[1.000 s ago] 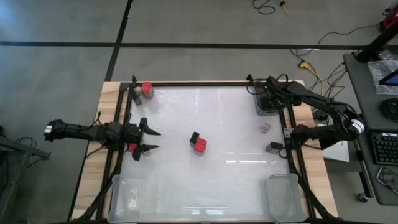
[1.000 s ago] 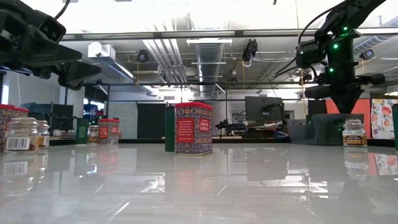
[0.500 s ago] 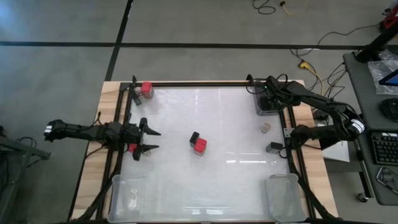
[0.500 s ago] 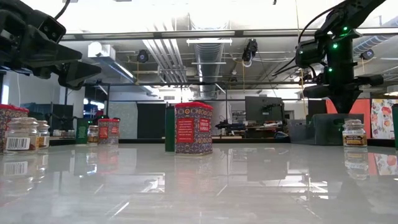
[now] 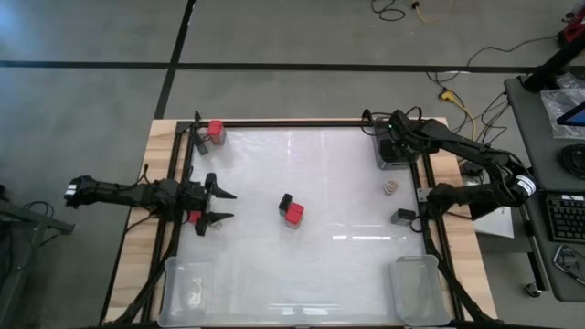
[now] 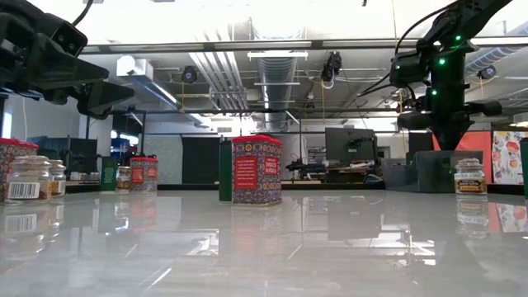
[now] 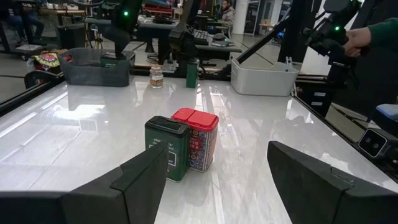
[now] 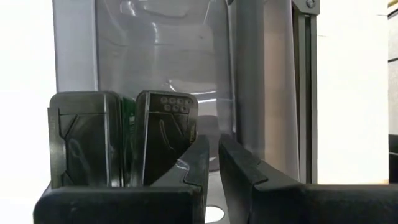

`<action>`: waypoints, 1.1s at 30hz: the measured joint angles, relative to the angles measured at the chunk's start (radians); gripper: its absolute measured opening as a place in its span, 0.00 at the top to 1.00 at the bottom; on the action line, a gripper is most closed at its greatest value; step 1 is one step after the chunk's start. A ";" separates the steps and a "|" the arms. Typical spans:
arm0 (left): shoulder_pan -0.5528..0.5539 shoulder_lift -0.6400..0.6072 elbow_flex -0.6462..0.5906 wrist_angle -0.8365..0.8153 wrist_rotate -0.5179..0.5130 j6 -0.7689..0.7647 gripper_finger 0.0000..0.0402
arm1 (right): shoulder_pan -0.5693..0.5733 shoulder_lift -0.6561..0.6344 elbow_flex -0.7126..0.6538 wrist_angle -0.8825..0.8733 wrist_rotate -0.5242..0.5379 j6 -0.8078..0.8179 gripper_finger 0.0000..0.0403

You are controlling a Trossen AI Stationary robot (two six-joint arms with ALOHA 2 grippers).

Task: Sort spices by type
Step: Put the green seasoning can into the black bin

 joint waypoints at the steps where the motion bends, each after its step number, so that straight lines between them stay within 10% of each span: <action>1: 0.000 0.000 0.000 0.000 0.000 0.000 0.36 | 0.000 0.000 0.000 -0.001 0.001 -0.001 0.93; 33: 0.000 0.000 0.000 0.000 0.000 0.000 0.36 | 0.068 -0.006 0.080 -0.111 -0.153 0.022 0.93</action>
